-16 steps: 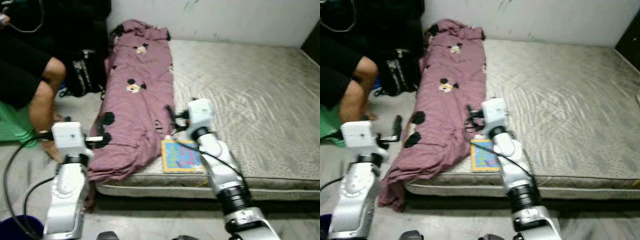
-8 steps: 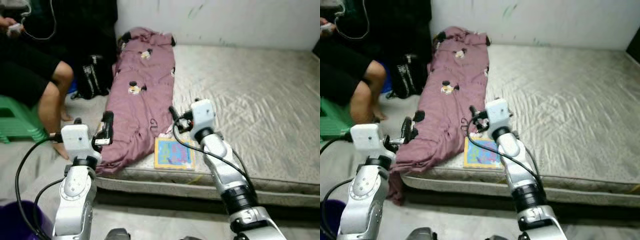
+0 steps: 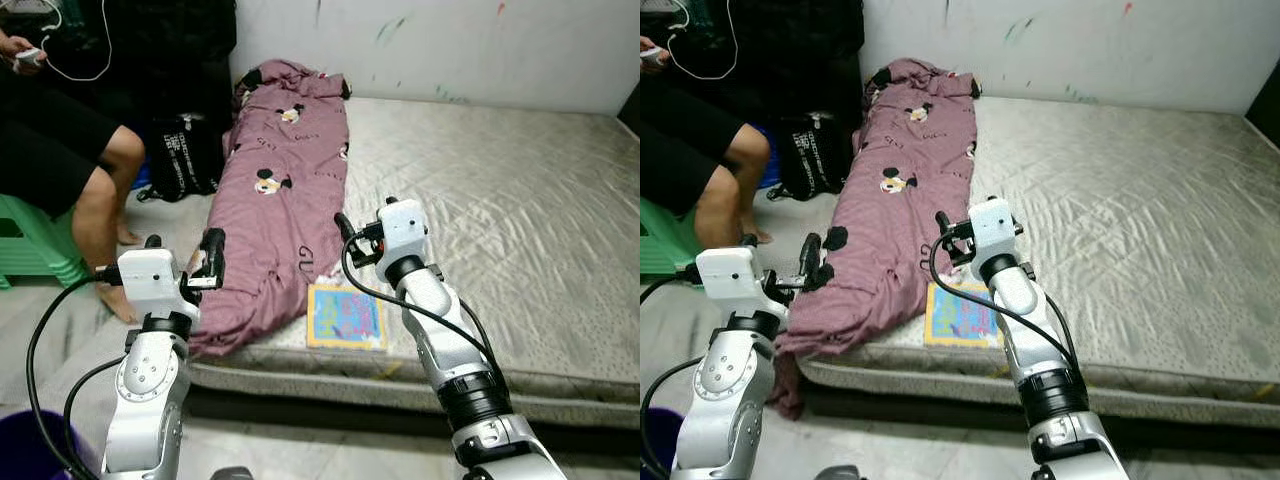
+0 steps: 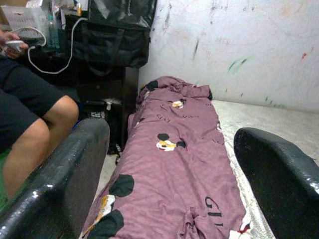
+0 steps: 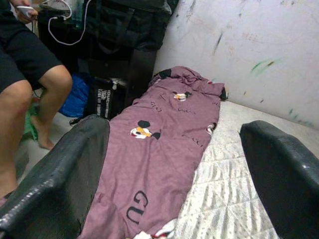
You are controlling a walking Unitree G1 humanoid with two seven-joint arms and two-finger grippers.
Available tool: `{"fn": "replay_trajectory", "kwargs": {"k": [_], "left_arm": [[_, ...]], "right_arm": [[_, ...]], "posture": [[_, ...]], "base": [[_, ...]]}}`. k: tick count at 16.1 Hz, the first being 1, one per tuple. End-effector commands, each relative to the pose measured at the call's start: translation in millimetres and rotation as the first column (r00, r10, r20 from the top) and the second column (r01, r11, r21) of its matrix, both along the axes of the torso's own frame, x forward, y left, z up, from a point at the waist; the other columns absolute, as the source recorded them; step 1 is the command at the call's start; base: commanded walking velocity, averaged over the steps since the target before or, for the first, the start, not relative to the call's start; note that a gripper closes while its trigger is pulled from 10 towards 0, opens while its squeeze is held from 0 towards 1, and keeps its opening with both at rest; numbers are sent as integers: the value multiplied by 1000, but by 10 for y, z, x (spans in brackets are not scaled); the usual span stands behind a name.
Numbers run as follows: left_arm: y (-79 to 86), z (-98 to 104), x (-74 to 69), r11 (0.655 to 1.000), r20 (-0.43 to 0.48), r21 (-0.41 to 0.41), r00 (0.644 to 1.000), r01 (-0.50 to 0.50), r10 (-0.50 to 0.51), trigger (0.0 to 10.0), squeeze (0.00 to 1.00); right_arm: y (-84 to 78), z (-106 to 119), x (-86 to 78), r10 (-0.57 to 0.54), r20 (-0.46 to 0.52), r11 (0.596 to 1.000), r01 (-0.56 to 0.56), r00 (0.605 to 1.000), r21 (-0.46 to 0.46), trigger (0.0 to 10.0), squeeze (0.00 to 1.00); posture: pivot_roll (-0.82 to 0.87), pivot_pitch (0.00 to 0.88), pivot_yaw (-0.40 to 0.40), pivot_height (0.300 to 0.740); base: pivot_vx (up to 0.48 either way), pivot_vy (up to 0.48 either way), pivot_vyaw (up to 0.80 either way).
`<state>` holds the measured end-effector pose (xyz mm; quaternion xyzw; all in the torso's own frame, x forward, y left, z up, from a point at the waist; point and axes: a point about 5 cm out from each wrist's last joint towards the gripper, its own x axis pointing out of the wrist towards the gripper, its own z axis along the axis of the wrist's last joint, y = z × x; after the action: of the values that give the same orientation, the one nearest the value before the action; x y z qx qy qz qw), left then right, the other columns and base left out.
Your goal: Clean up the room
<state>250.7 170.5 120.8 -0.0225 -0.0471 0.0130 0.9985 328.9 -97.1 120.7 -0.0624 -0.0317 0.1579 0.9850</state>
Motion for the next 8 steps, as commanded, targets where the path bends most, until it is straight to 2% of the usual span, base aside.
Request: {"fn": "replay_trajectory", "kwargs": {"k": [1,5,8], "left_arm": [[11,19,8,1000,7,7,1000,-1,1,10000,0],[12,13,8,1000,3,6,1000,3,-3,10000,0],[24,-9,15,1000,-16,18,1000,-8,9,10000,0]], "right_arm": [[-7,16,14,4,6,1000,-4,1000,-2,10000,0],[-3,14,13,2,6,1000,-2,1000,0,10000,0],[-9,8,16,-1,4,1000,1,1000,1,10000,0]], "posture": [[109,0,-35,740],[109,0,-33,740],[111,0,-33,740]], "base": [[330,0,0],[332,0,0],[0,0,0]]}}
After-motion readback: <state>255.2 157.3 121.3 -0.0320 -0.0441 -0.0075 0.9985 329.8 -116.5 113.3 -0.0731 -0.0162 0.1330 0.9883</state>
